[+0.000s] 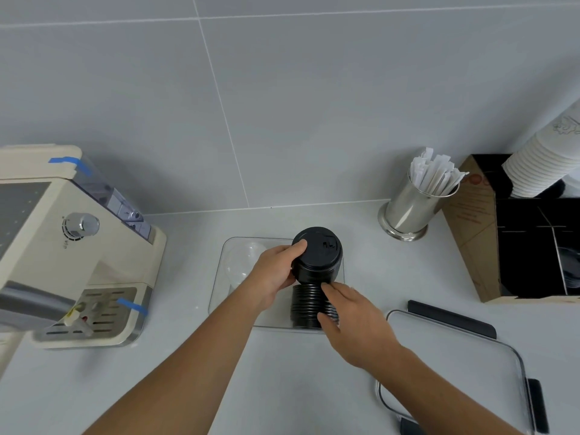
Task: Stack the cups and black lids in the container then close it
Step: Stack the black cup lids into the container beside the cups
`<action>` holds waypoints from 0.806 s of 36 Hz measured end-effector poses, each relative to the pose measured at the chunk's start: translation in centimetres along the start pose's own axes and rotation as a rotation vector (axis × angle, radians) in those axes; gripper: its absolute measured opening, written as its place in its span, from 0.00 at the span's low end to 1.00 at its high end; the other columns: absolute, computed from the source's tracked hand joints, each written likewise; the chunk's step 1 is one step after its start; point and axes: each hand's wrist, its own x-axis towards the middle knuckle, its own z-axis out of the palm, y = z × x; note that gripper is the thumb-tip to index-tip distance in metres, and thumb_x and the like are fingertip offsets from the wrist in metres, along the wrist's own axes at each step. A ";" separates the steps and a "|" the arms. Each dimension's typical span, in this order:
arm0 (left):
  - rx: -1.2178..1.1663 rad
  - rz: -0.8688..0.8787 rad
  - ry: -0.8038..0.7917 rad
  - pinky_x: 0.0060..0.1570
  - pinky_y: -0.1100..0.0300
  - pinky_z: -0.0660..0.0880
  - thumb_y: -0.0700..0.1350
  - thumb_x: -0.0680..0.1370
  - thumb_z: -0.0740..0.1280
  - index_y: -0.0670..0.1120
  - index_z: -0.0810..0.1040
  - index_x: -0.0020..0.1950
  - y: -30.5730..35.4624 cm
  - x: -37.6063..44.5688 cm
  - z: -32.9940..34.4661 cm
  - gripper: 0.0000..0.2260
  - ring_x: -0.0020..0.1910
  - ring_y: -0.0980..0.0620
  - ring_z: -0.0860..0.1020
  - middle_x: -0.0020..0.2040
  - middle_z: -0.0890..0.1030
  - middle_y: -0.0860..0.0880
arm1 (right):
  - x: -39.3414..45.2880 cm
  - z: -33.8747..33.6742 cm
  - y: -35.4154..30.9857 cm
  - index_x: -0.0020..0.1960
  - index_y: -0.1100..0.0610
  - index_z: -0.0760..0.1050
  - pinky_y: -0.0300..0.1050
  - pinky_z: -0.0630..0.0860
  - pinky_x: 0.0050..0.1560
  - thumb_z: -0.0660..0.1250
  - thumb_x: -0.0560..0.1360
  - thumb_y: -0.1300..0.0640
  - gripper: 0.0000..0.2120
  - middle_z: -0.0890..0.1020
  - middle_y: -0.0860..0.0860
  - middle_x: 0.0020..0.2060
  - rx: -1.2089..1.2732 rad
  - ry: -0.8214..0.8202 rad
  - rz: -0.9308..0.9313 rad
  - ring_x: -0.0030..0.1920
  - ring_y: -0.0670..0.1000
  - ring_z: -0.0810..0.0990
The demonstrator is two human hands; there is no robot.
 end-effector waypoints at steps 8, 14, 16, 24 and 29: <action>-0.012 0.032 -0.025 0.59 0.56 0.78 0.53 0.76 0.70 0.47 0.82 0.58 0.0 -0.5 0.1 0.15 0.55 0.50 0.83 0.53 0.86 0.51 | -0.2 0.0 0.0 0.68 0.57 0.71 0.44 0.72 0.59 0.63 0.76 0.52 0.21 0.75 0.50 0.62 0.002 -0.002 -0.004 0.57 0.55 0.76; 0.033 0.057 -0.032 0.63 0.52 0.76 0.53 0.75 0.70 0.47 0.82 0.60 -0.5 -0.5 0.4 0.16 0.57 0.49 0.82 0.55 0.85 0.49 | -0.1 -0.2 -0.3 0.67 0.56 0.72 0.45 0.73 0.57 0.63 0.76 0.52 0.20 0.75 0.49 0.62 -0.005 -0.009 0.001 0.56 0.55 0.76; 0.065 0.060 -0.018 0.64 0.51 0.75 0.54 0.74 0.71 0.47 0.81 0.60 -0.7 -0.4 0.6 0.17 0.57 0.49 0.82 0.55 0.85 0.49 | -0.2 -0.2 -0.3 0.67 0.56 0.72 0.46 0.73 0.57 0.63 0.76 0.52 0.20 0.75 0.50 0.62 -0.003 -0.008 -0.001 0.56 0.55 0.76; 0.142 0.034 0.031 0.64 0.50 0.74 0.57 0.73 0.70 0.49 0.79 0.61 -1.9 0.3 1.0 0.20 0.57 0.50 0.80 0.59 0.83 0.50 | -0.5 0.2 -0.3 0.64 0.59 0.74 0.46 0.74 0.56 0.64 0.76 0.54 0.19 0.76 0.52 0.61 -0.018 0.017 -0.016 0.55 0.56 0.77; 0.119 -0.002 0.052 0.65 0.47 0.74 0.56 0.75 0.68 0.48 0.77 0.63 -2.7 0.8 1.4 0.19 0.58 0.48 0.80 0.59 0.82 0.48 | -0.6 0.4 -0.2 0.66 0.59 0.72 0.44 0.72 0.57 0.64 0.76 0.54 0.20 0.76 0.53 0.63 -0.013 0.028 -0.014 0.57 0.55 0.77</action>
